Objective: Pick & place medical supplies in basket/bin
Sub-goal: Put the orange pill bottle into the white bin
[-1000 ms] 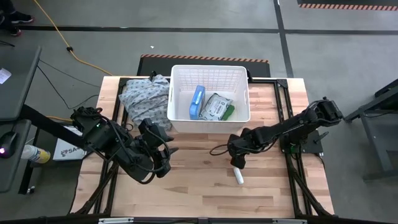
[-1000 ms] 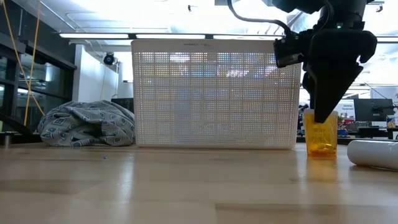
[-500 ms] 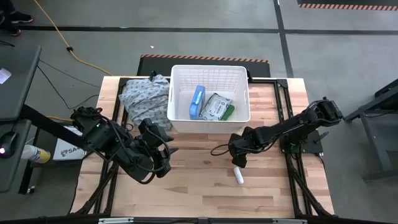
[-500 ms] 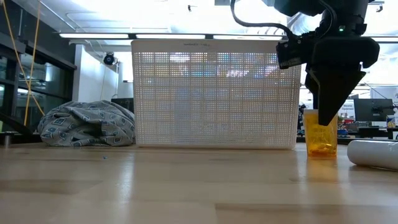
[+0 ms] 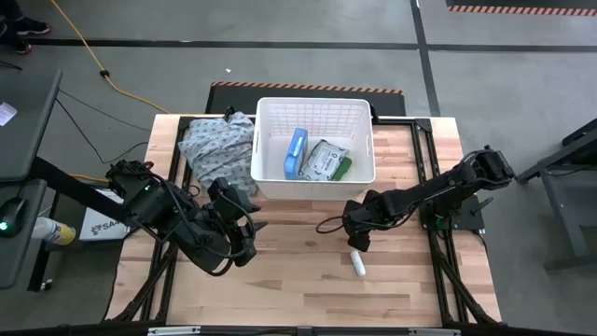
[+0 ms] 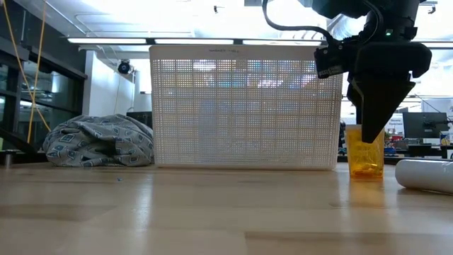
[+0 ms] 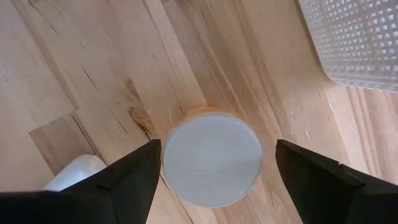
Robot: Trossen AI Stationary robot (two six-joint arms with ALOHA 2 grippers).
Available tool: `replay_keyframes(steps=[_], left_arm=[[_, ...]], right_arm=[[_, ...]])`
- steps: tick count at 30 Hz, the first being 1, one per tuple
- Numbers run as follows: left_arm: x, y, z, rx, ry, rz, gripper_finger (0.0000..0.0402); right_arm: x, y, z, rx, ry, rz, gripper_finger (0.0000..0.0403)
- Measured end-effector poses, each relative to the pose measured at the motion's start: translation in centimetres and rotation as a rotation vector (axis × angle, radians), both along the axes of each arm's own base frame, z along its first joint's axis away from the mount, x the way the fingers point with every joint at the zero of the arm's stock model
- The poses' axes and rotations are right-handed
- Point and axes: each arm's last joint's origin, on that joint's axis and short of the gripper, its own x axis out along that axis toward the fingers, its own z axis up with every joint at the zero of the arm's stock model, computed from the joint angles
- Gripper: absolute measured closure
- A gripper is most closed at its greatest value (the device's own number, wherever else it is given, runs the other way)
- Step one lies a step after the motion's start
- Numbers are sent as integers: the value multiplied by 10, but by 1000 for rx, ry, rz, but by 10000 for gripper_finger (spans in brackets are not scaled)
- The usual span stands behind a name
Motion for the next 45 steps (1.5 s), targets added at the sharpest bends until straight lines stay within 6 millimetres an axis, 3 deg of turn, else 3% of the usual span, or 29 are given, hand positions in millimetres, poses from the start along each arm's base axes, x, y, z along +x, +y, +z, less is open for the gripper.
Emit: replay_keyframes(steps=[19,31,45], left_arm=[[0,0,0,0,0,0,190],[0,0,0,0,0,0,190],[0,0,0,3,-3,3,190]], right_arm=[[0,0,0,7,2,2,190],[0,1,1,37,11,8,181],[8,4,19,42,-8,46,186]])
